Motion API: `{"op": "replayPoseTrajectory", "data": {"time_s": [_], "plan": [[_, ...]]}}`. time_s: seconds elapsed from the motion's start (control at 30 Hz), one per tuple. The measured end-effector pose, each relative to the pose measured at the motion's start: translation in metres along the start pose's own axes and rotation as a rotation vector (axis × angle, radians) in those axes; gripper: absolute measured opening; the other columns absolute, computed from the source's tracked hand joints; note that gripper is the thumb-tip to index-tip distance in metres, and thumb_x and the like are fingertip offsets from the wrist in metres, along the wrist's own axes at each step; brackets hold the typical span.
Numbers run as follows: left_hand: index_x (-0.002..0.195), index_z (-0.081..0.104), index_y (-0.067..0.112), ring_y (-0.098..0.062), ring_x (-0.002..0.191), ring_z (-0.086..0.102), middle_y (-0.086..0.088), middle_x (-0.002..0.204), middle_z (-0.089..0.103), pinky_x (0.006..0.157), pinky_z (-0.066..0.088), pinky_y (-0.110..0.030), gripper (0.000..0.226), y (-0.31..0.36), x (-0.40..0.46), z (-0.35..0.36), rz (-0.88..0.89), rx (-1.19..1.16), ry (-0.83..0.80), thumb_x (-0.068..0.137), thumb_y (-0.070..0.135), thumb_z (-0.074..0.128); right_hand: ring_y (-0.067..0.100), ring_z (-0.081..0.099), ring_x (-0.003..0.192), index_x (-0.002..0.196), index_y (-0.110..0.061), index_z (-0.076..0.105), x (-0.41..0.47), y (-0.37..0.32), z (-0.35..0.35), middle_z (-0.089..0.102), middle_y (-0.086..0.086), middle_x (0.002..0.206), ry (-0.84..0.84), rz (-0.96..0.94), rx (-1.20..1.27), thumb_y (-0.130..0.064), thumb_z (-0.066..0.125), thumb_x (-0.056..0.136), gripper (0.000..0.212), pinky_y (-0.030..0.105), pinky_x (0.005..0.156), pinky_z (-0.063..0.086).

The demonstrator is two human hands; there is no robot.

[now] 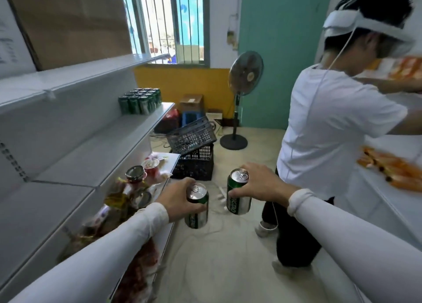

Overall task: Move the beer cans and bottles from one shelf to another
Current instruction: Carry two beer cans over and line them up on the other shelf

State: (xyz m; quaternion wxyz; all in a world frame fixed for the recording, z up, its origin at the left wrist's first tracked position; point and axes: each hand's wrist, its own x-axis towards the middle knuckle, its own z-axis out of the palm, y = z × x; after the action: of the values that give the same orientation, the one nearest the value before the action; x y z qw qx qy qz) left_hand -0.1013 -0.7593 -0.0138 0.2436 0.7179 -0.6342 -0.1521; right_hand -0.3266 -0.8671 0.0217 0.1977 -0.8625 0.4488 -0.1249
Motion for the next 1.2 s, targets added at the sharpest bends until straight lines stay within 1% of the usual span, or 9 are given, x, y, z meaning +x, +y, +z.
{"op": "replayPoseTrajectory", "data": {"time_s": [0.1, 0.3, 0.43, 0.63, 0.73, 0.87, 1.0, 1.1, 1.2], "plan": [[0.115, 0.059, 0.022, -0.011, 0.090, 0.061, 0.007, 0.098, 0.065, 0.080, 0.049, -0.024, 0.067, -0.011, 0.070, 0.013, 0.022, 0.016, -0.013, 0.059, 0.051, 0.079, 0.018, 0.058, 0.088, 0.100, -0.026, 0.057, 0.059, 0.029, -0.001, 0.061, -0.007, 0.096, -0.004, 0.018, -0.018, -0.066, 0.077, 0.057, 0.062, 0.036, 0.078, 0.051], [0.111, 0.060, 0.025, -0.016, 0.092, 0.063, 0.005, 0.099, 0.067, 0.081, 0.051, -0.029, 0.064, -0.033, 0.216, 0.009, 0.057, 0.006, -0.014, 0.056, 0.054, 0.076, 0.020, 0.059, 0.091, 0.101, -0.023, 0.057, 0.184, 0.063, -0.027, 0.062, -0.004, 0.098, 0.003, 0.062, -0.087, -0.064, 0.078, 0.063, 0.060, 0.034, 0.076, 0.049], [0.108, 0.060, 0.022, -0.015, 0.088, 0.063, 0.005, 0.096, 0.066, 0.078, 0.052, -0.029, 0.059, -0.039, 0.309, -0.009, 0.079, -0.022, 0.003, 0.060, 0.051, 0.078, 0.020, 0.060, 0.094, 0.113, -0.022, 0.057, 0.271, 0.073, -0.048, 0.064, -0.003, 0.105, 0.038, 0.062, -0.049, -0.062, 0.079, 0.063, 0.068, 0.035, 0.081, 0.052], [0.116, 0.058, 0.023, -0.015, 0.093, 0.062, 0.006, 0.102, 0.066, 0.081, 0.050, -0.027, 0.065, -0.072, 0.412, -0.023, 0.023, -0.021, 0.051, 0.060, 0.050, 0.078, 0.018, 0.058, 0.093, 0.114, -0.021, 0.056, 0.405, 0.085, -0.052, 0.060, -0.006, 0.101, 0.004, -0.035, -0.058, -0.063, 0.079, 0.064, 0.069, 0.030, 0.071, 0.042], [0.119, 0.058, 0.021, -0.015, 0.094, 0.063, 0.004, 0.105, 0.067, 0.081, 0.050, -0.028, 0.069, -0.103, 0.457, -0.029, -0.054, 0.008, 0.114, 0.060, 0.051, 0.078, 0.018, 0.055, 0.097, 0.123, -0.019, 0.054, 0.484, 0.087, -0.039, 0.062, -0.003, 0.113, -0.052, -0.125, -0.067, -0.066, 0.078, 0.064, 0.079, 0.029, 0.075, 0.041], [0.121, 0.058, 0.019, -0.014, 0.094, 0.061, 0.003, 0.108, 0.067, 0.077, 0.045, -0.022, 0.069, -0.143, 0.508, -0.045, -0.196, 0.015, 0.197, 0.061, 0.049, 0.078, 0.023, 0.056, 0.116, 0.135, -0.017, 0.047, 0.588, 0.077, -0.016, 0.059, 0.003, 0.130, -0.134, -0.249, -0.034, -0.065, 0.078, 0.065, 0.090, 0.032, 0.089, 0.046], [0.112, 0.060, 0.021, -0.016, 0.090, 0.064, 0.004, 0.100, 0.068, 0.081, 0.053, -0.034, 0.070, -0.175, 0.531, -0.071, -0.355, -0.012, 0.313, 0.052, 0.057, 0.072, 0.021, 0.056, 0.115, 0.134, -0.020, 0.049, 0.675, 0.045, 0.001, 0.060, 0.000, 0.130, -0.245, -0.414, -0.031, -0.065, 0.078, 0.064, 0.088, 0.031, 0.090, 0.046], [0.114, 0.058, 0.023, -0.014, 0.092, 0.064, 0.007, 0.102, 0.067, 0.083, 0.054, -0.032, 0.070, -0.200, 0.528, -0.090, -0.468, -0.026, 0.403, 0.055, 0.055, 0.078, 0.019, 0.056, 0.113, 0.132, -0.020, 0.052, 0.716, 0.012, 0.017, 0.060, -0.001, 0.126, -0.310, -0.523, 0.036, -0.059, 0.081, 0.064, 0.084, 0.031, 0.091, 0.046], [0.115, 0.056, 0.023, -0.010, 0.089, 0.063, 0.008, 0.099, 0.065, 0.075, 0.050, -0.013, 0.064, -0.224, 0.521, -0.108, -0.592, -0.035, 0.438, 0.061, 0.043, 0.084, 0.017, 0.061, 0.103, 0.120, -0.024, 0.056, 0.746, -0.021, 0.042, 0.065, -0.005, 0.112, -0.393, -0.628, 0.062, -0.057, 0.083, 0.062, 0.072, 0.031, 0.086, 0.050]]}}
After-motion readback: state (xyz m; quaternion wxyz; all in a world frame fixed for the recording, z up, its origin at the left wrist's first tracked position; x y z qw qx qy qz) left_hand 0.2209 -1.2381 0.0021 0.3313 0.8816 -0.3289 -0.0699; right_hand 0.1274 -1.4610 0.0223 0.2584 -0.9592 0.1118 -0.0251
